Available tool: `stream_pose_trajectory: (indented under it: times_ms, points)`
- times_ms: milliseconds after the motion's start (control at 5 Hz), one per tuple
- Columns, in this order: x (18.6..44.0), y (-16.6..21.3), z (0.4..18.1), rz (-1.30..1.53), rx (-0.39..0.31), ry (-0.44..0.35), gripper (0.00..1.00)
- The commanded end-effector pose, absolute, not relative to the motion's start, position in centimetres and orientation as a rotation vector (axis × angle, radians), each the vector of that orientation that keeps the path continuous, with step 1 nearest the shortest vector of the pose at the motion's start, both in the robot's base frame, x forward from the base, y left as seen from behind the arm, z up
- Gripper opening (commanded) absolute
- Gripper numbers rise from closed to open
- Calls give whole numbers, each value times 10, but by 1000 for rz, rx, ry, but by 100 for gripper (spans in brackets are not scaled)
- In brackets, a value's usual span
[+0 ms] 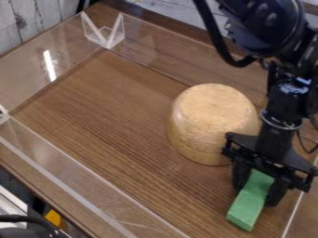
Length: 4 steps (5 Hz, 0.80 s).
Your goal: Put the green block in the brown bowl
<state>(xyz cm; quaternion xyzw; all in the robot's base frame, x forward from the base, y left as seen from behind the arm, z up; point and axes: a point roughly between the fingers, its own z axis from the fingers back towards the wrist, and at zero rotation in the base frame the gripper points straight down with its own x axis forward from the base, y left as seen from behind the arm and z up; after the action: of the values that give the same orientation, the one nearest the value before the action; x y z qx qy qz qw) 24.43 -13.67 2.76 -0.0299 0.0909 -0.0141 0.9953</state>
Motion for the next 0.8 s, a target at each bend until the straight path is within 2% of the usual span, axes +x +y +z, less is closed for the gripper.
stream_pose_trajectory:
  times_ms: [0, 200, 600]
  points:
    - [253, -140, 41, -7, -80, 140, 0]
    - [254, -139, 43, 25, -84, 139, 0]
    - [255, -156, 31, -39, -86, 138, 0]
